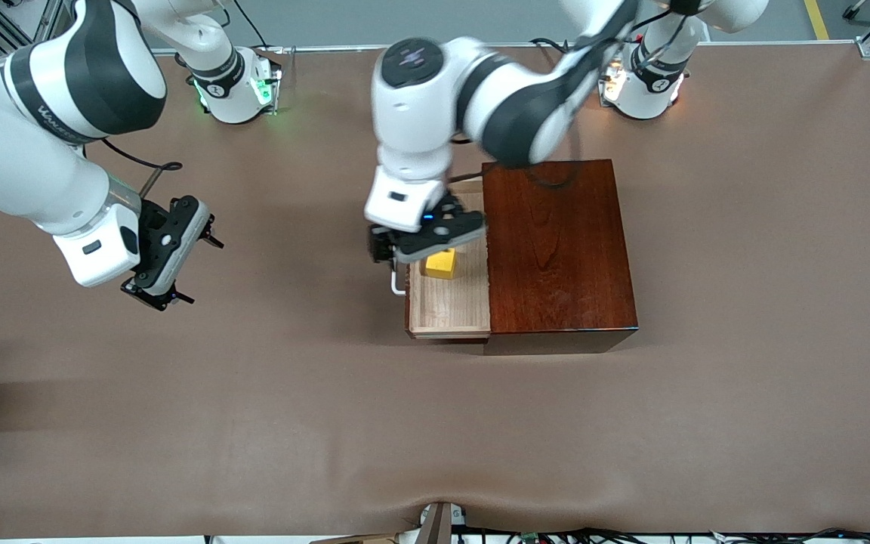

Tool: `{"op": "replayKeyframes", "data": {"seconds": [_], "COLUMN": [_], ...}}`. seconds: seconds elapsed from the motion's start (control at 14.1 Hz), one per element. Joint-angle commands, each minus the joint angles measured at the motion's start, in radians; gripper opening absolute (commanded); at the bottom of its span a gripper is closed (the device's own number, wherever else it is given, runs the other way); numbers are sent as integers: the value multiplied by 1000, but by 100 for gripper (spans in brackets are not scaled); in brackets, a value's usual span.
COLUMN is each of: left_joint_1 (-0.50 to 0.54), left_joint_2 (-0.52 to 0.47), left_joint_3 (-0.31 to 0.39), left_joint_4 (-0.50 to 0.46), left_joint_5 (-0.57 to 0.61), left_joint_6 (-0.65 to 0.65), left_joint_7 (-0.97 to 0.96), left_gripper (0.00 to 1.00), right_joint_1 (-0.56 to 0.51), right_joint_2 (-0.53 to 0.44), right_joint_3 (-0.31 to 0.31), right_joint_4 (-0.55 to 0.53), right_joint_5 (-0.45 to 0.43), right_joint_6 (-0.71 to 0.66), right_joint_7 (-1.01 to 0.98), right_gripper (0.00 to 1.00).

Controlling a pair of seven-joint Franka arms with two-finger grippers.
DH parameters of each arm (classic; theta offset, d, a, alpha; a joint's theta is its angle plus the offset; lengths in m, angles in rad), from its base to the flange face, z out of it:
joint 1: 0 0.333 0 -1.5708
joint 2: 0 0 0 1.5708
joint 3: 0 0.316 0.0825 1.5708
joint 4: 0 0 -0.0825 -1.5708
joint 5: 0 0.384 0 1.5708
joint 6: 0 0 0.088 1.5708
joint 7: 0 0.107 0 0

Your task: Open drawer, take yellow block, close drawer

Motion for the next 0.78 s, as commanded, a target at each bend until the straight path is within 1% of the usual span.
{"op": "replayKeyframes", "data": {"seconds": [0.0,0.14,0.21,0.36,0.57,0.71], "left_joint_1": [82,167,193,263,352,417], "left_joint_2": [-91,-123,-132,-157,-200,-251], "left_joint_3": [1,-5,-4,-5,-7,-7], "left_joint_4": [-38,-38,-38,-39,-49,-87], "left_joint_5": [-14,-21,-21,-21,-21,-21], "left_joint_6": [-102,-140,-168,-217,-318,-375], "left_joint_7": [129,200,235,355,531,680], "left_gripper": [100,100,100,100,100,100], "right_joint_1": [23,58,78,112,196,222], "right_joint_2": [8,24,25,45,53,108], "right_joint_3": [3,3,3,3,3,3], "right_joint_4": [-7,-6,-6,-3,8,63], "right_joint_5": [25,25,25,25,25,25], "right_joint_6": [38,46,61,107,118,118], "right_joint_7": [-24,-49,-51,-51,-54,-57], "right_gripper": [100,100,100,100,100,100]}}
